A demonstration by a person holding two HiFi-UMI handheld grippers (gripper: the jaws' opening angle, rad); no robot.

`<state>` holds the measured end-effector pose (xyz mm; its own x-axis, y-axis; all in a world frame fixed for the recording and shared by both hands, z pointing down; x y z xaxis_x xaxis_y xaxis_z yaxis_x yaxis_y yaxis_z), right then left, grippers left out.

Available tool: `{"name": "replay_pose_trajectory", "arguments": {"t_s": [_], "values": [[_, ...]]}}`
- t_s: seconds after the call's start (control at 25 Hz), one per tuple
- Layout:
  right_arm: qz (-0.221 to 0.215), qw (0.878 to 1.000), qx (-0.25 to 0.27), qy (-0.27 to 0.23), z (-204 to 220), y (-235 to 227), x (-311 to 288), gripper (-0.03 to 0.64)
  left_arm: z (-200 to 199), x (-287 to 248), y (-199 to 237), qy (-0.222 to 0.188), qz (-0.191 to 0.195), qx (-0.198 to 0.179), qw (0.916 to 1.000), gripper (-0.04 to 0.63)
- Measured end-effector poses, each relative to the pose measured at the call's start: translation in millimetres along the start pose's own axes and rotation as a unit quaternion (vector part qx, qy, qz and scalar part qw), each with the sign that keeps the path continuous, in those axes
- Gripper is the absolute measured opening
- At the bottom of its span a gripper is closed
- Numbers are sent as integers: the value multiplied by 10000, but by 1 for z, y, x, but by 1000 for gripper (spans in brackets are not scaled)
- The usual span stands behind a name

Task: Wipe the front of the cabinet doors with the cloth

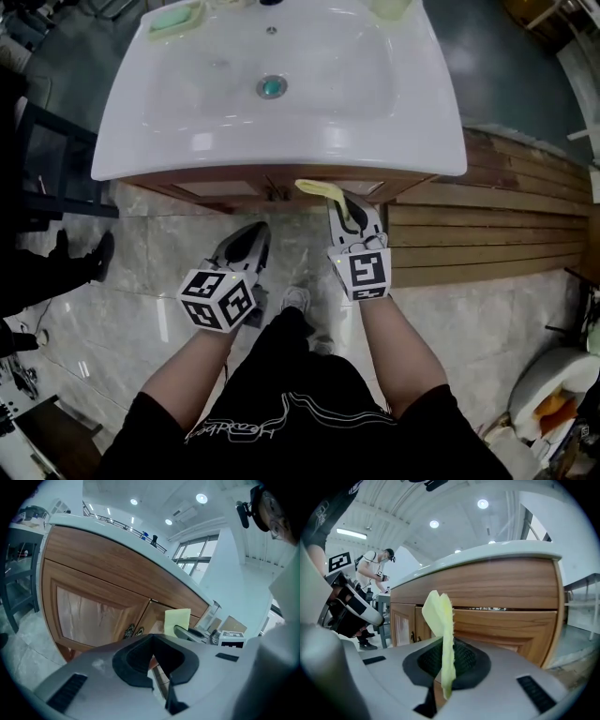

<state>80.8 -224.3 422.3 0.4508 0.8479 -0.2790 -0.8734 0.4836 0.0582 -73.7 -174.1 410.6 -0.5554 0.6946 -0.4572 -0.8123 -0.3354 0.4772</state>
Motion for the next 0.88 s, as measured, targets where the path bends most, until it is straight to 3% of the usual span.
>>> {"name": "replay_pose_trajectory", "arguments": {"t_s": [0.24,0.48,0.64,0.88], "values": [[855,9908,-1050,-31,19,-75,39,40,8,-2,-13,-32,5,31,10000,6],[1345,9830,-1246,38,30,-127,71,40,8,6,-32,5,77,-44,10000,6],[1203,9881,-953,101,28,-130,86,40,13,8,-39,149,110,-48,9998,6],[619,9951,-767,-113,21,-103,98,40,19,0,-41,264,445,-656,9965,6]]}}
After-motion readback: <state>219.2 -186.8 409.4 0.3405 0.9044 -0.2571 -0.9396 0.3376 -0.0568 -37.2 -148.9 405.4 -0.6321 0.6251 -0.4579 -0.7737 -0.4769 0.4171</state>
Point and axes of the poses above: the fingertips, and each gripper's own axes: x backward along the fingers, y to its left, z out of its underside, the point moved 3 cm from there along x, backward along the fingers, and after that the axes turned 2 degrees about y, right-handed, at the moved point
